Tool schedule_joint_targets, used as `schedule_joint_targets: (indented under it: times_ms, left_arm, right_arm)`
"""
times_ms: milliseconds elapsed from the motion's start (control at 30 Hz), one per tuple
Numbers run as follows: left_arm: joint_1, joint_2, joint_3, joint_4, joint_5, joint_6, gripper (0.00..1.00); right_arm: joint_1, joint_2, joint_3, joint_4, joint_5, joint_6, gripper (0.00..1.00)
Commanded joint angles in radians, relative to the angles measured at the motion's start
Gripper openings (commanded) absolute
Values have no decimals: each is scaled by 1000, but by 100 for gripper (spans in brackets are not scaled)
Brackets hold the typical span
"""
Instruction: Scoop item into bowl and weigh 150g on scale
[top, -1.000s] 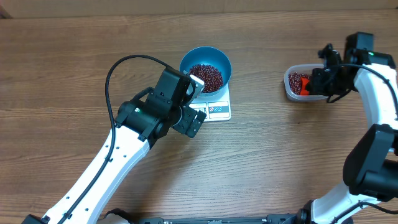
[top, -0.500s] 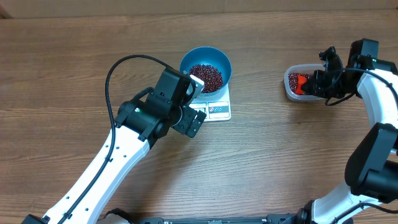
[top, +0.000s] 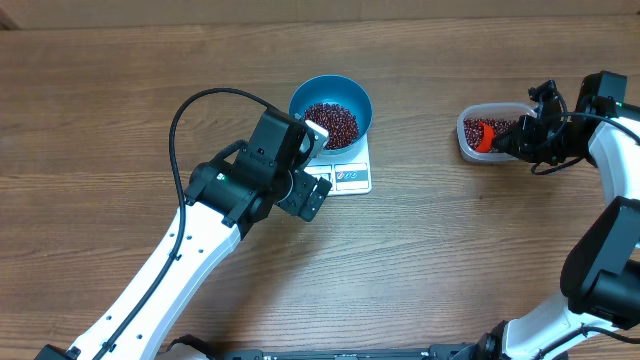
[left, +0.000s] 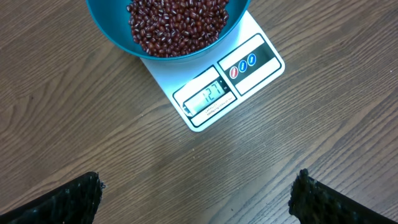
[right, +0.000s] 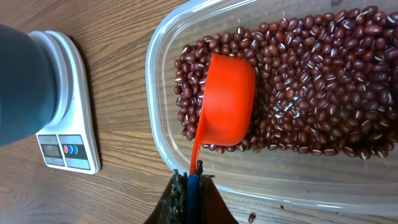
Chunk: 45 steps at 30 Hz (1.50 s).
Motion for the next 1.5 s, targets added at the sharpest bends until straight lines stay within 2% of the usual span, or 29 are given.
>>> schedule_joint_targets:
  times_ms: [0, 200, 700, 1467]
  left_arm:
    - [0, -21, 6, 1, 8, 15, 100]
    - [0, -21, 6, 1, 8, 15, 100]
    - [0, -21, 6, 1, 8, 15, 99]
    - [0, -21, 6, 1, 8, 15, 100]
  right_arm:
    - [-8, 7, -24, 14, -40, 4, 4]
    - [-29, 7, -74, 56, -74, 32, 4]
    - [-142, 7, -74, 40, -195, 53, 4]
    - [-264, 7, -74, 14, -583, 45, 4]
